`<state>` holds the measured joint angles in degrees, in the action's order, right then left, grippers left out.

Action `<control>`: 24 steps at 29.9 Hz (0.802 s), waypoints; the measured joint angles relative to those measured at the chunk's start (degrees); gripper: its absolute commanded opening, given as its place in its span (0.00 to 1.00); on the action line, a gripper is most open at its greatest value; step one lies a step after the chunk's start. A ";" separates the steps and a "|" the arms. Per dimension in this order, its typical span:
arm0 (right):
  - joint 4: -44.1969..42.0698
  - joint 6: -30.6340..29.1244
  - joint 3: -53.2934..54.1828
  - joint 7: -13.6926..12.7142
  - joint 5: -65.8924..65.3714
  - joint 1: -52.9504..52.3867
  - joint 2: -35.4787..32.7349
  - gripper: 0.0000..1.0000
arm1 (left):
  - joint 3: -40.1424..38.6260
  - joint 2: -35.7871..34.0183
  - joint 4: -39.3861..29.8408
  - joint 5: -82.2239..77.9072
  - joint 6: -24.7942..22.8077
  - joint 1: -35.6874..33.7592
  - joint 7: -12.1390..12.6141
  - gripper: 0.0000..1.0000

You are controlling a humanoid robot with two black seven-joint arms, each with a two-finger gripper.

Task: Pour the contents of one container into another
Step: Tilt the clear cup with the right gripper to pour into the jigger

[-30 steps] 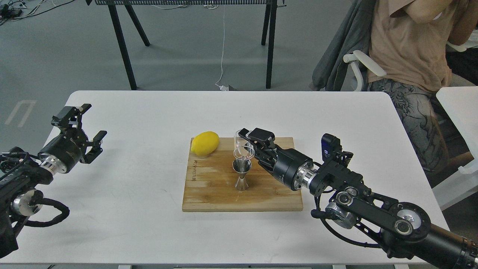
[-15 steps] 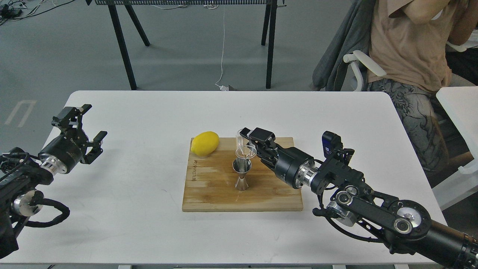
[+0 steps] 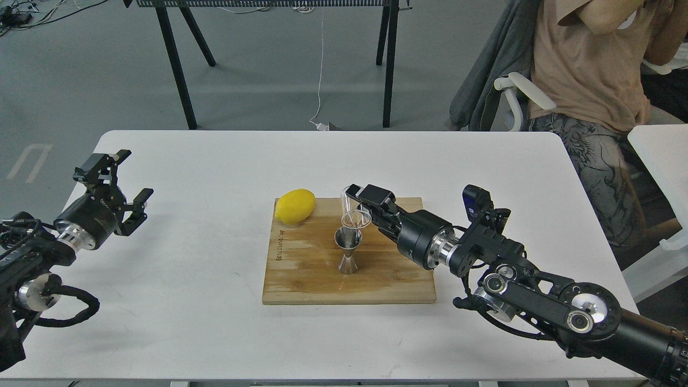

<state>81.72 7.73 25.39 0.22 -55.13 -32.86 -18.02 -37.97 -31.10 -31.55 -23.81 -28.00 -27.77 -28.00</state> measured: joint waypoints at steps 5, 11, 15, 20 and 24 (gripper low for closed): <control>-0.64 0.00 -1.41 0.11 -0.14 -0.87 0.06 0.37 | 0.00 0.00 0.02 0.00 0.00 0.00 0.00 0.99; -0.84 0.06 -1.67 0.41 -0.15 -1.16 0.22 0.37 | 0.00 0.01 0.47 0.00 0.00 0.00 0.00 0.99; -0.85 0.08 -1.88 0.56 -0.15 -1.27 0.26 0.37 | 0.00 0.05 0.73 0.00 0.00 0.00 0.00 0.99; -0.85 0.04 -4.00 1.12 -0.15 -2.72 0.27 0.37 | 0.00 0.07 0.79 0.00 0.00 0.00 0.00 0.99; -0.85 0.03 -4.61 1.19 -0.15 -3.23 0.26 0.37 | 0.00 0.08 0.80 0.00 0.00 0.00 0.00 0.99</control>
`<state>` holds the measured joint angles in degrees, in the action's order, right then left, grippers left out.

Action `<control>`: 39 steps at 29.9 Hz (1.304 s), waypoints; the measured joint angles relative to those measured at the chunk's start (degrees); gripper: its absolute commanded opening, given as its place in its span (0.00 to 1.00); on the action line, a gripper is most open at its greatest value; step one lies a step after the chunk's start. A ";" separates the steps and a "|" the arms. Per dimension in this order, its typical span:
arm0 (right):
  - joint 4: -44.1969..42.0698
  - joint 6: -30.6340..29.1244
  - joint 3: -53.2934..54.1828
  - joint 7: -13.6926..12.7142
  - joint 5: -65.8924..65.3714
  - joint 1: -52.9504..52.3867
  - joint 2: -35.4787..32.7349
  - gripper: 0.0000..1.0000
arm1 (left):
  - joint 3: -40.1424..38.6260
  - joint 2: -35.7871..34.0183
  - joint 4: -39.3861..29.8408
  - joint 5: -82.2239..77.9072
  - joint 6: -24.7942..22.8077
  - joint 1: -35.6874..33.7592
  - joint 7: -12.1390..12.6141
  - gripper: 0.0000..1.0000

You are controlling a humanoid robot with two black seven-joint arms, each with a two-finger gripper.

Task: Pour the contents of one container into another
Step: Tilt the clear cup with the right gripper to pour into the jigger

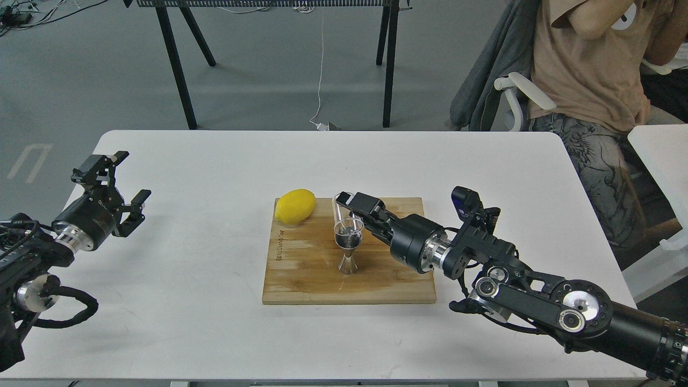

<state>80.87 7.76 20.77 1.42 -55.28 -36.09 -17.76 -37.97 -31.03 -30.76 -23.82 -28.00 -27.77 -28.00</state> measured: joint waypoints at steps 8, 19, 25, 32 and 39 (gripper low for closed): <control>-0.11 0.00 -0.23 0.08 -0.10 -0.45 -0.23 0.37 | 0.00 0.00 0.00 0.07 0.00 0.00 0.00 0.99; -0.74 0.00 -0.37 0.09 -1.03 -0.90 -0.20 0.37 | 0.00 0.00 0.00 0.09 0.00 -0.16 0.00 0.99; -0.74 -0.03 -1.54 0.25 -1.06 -1.53 -0.45 0.37 | -0.01 0.00 0.00 0.09 0.00 -0.12 0.00 0.99; -0.75 -0.03 -1.96 0.52 -1.06 -1.76 -0.50 0.37 | -0.06 0.00 0.00 0.09 0.00 -0.09 0.00 0.99; -0.80 -0.03 -2.21 0.65 -1.99 -1.99 -0.52 0.37 | -0.07 -0.08 0.00 0.09 0.00 -0.09 0.00 0.99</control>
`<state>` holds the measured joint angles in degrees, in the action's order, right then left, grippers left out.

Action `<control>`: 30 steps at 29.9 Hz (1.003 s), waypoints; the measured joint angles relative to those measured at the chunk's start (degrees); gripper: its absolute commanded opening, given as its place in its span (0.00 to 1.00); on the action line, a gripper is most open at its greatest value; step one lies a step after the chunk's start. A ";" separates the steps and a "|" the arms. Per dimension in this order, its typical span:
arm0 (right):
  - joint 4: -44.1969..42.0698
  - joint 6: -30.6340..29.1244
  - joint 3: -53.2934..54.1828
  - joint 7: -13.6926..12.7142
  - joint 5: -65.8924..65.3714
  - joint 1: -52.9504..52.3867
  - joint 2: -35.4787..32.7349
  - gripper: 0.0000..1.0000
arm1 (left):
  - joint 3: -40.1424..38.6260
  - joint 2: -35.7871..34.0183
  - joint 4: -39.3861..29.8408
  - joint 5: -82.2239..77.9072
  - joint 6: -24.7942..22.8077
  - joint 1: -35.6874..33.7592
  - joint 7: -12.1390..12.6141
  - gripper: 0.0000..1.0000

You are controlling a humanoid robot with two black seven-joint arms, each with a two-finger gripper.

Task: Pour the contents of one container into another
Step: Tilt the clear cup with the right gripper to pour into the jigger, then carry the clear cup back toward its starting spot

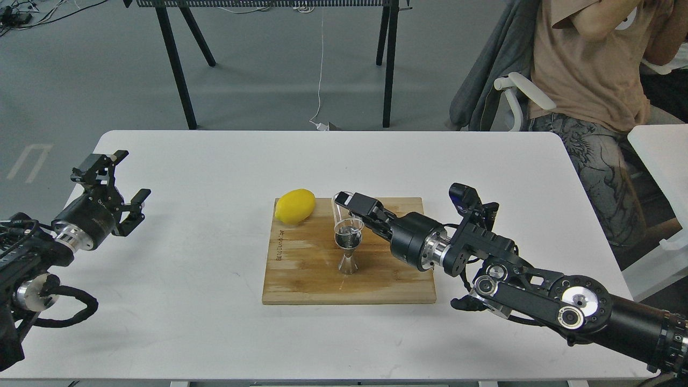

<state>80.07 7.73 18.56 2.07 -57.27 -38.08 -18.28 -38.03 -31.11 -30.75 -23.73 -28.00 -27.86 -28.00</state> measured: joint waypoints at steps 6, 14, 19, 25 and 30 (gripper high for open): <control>0.00 0.00 -0.68 0.13 0.18 -0.39 -0.20 0.37 | -0.02 0.00 0.02 0.00 0.00 0.00 0.00 0.99; 0.58 -0.25 2.66 0.19 6.23 0.22 -1.25 0.37 | -0.06 0.04 0.00 0.00 0.00 -0.17 0.00 0.99; 1.16 -0.42 8.48 0.23 14.72 2.28 -0.84 0.37 | -0.07 0.06 -0.01 0.00 0.00 -0.25 0.00 0.99; 1.76 -0.51 19.29 0.69 28.15 8.07 1.04 0.38 | -0.11 0.01 -0.01 0.00 0.00 -0.35 0.00 0.99; 1.87 -0.74 33.53 0.89 43.65 16.29 5.05 0.38 | -0.12 0.01 -0.01 0.00 0.00 -0.35 0.00 0.99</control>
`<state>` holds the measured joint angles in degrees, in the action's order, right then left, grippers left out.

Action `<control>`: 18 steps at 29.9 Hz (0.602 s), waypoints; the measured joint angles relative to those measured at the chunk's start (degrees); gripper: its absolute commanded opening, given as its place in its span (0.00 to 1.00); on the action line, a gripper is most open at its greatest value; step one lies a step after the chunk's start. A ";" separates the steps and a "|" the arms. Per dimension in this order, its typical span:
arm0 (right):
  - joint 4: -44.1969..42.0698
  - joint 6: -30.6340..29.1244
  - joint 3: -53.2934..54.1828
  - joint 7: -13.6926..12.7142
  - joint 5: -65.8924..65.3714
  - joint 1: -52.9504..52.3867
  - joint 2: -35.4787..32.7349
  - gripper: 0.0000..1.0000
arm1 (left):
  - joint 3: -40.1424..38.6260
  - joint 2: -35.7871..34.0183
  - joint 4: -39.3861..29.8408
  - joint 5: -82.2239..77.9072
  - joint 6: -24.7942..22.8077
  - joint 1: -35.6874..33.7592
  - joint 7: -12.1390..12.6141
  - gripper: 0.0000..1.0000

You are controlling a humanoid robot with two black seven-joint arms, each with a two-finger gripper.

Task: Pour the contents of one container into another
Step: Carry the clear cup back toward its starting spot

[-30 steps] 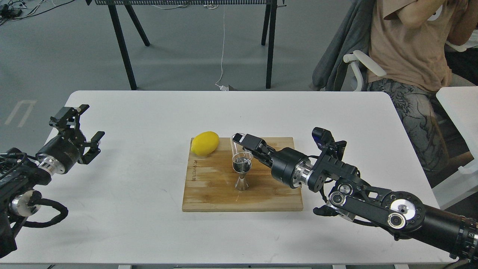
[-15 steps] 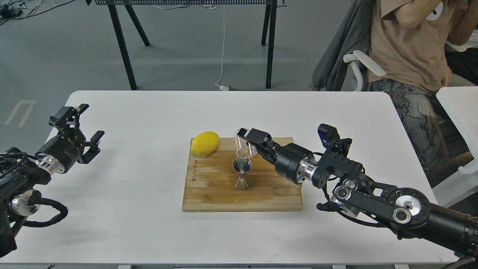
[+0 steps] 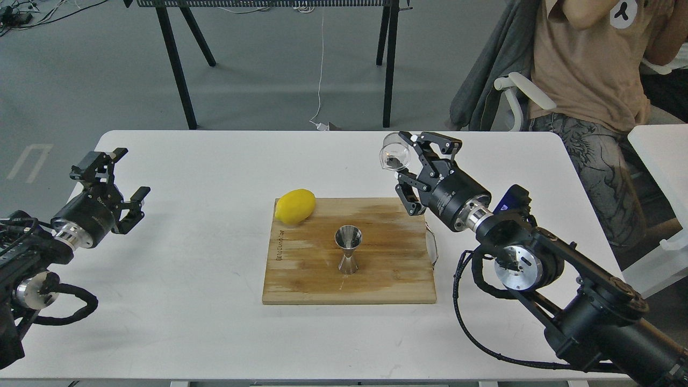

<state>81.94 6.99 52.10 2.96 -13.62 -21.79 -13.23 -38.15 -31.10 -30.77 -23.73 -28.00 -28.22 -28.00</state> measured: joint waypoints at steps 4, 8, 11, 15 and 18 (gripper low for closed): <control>-0.16 -0.02 11.20 -0.07 11.26 6.07 3.59 0.38 | 0.00 0.06 0.00 0.00 0.00 0.00 0.00 0.99; -0.74 0.13 19.39 -0.14 19.37 11.27 5.22 0.38 | 0.00 0.07 0.00 0.08 0.00 0.07 0.00 0.99; -1.55 0.20 23.75 -0.14 24.55 14.29 5.78 0.38 | 0.00 0.15 0.00 0.08 0.00 0.17 0.00 0.99; -3.28 0.25 27.12 -0.13 30.93 17.38 6.34 0.38 | 0.00 0.53 0.00 0.04 0.00 0.30 0.00 0.99; -5.77 0.43 28.62 0.24 35.06 18.65 6.44 0.38 | 0.00 0.88 0.00 -0.01 0.00 0.27 0.00 0.99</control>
<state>76.17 7.42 80.72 3.20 21.44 -3.14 -6.79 -38.15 -30.22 -30.76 -23.73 -28.00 -27.94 -28.00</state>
